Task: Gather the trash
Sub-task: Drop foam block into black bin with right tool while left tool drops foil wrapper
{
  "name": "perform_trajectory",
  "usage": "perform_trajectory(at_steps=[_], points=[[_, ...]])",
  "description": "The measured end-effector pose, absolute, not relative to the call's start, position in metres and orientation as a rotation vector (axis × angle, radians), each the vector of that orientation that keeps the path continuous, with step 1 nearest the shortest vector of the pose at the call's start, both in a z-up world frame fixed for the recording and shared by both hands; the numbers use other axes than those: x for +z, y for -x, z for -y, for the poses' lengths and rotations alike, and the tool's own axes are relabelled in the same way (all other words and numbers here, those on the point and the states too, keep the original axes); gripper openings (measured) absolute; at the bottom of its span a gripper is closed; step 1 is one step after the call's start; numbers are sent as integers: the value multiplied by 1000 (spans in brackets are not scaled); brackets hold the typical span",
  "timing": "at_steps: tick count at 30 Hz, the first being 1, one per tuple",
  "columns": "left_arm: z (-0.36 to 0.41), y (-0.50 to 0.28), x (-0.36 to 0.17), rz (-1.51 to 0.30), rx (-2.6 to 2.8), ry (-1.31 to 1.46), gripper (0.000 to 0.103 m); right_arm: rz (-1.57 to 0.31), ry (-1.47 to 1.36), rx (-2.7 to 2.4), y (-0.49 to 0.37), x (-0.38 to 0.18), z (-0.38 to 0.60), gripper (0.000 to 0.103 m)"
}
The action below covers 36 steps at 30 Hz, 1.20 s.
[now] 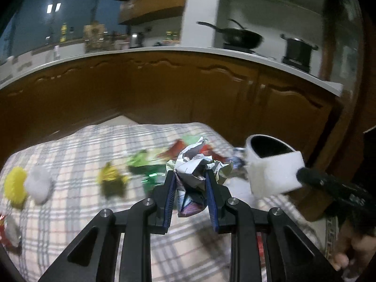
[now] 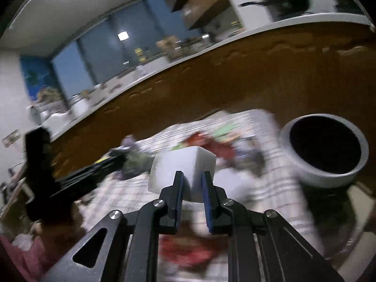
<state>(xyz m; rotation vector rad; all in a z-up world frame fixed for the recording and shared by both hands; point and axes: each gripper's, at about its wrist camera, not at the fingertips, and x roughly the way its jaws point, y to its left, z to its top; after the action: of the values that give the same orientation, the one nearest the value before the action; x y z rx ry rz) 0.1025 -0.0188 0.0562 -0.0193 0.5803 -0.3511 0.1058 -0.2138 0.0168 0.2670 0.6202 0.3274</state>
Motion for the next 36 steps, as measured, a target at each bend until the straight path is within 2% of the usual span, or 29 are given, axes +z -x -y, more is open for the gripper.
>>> perform_trajectory(at_steps=[13, 36], points=[[105, -150, 46, -673, -537, -53, 24, -622, -302, 8, -113, 6, 338, 16], [218, -244, 22, -812, -590, -83, 25, -707, -224, -112, -157, -4, 399, 17]])
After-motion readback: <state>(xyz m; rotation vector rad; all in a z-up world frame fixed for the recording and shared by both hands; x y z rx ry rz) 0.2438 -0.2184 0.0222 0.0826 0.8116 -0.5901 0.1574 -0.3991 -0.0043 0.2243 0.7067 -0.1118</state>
